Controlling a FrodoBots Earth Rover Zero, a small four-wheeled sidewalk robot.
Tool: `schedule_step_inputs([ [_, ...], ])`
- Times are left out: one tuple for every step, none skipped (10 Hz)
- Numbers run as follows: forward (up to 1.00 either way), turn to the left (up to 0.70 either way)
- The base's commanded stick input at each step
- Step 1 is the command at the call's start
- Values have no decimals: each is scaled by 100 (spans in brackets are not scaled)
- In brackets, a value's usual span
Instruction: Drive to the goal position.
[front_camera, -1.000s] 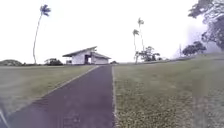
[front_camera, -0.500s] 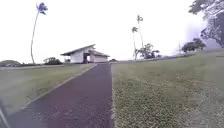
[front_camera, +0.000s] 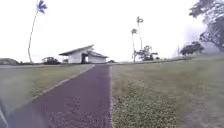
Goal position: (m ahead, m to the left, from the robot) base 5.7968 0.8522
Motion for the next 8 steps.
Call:
schedule_step_inputs([
  [85,28],
  [85,30],
  [85,19],
  [85,2],
  [85,0],
  [85,0],
  [85,0],
  [85,0],
])
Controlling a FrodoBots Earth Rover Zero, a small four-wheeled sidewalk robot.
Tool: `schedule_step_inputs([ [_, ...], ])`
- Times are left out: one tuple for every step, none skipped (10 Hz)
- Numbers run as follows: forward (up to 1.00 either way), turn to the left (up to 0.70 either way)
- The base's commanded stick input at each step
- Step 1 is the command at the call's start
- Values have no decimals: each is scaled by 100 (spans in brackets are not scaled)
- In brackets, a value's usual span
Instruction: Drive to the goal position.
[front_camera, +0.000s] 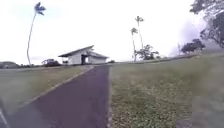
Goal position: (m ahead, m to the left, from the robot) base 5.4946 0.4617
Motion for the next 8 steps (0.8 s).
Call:
schedule_step_inputs([
  [85,0],
  [85,0],
  [85,0],
  [85,0],
  [85,0],
  [85,0],
  [85,0],
  [85,0],
])
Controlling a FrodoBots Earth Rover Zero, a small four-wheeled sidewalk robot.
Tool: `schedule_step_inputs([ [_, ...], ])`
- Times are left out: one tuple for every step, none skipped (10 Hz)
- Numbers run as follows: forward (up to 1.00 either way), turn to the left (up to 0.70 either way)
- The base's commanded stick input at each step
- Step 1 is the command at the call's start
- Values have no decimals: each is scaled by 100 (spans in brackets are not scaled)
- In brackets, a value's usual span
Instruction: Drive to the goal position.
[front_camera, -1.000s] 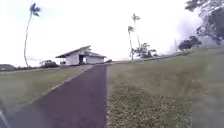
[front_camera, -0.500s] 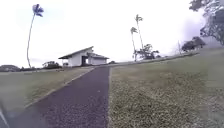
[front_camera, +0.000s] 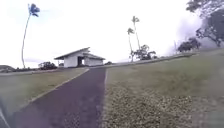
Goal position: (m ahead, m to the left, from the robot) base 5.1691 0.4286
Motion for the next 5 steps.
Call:
schedule_step_inputs([
  [85,0],
  [85,0],
  [85,0],
  [85,16],
  [85,32],
])
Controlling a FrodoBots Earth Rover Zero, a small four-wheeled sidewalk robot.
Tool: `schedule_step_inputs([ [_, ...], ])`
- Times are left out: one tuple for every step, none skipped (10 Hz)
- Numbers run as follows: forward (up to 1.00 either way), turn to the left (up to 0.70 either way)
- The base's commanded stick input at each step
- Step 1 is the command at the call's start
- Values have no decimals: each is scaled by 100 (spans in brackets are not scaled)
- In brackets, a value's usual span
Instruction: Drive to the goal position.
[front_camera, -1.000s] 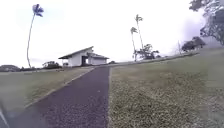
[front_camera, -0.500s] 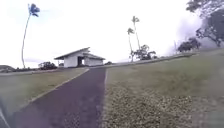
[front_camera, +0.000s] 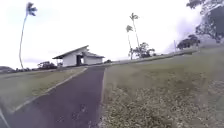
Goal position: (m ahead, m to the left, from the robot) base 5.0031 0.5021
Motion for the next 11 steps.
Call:
schedule_step_inputs([
  [85,34],
  [85,34],
  [85,5],
  [85,0],
  [85,0],
  [85,0],
  [85,0],
  [85,0],
  [85,0],
  [85,0],
  [85,0],
])
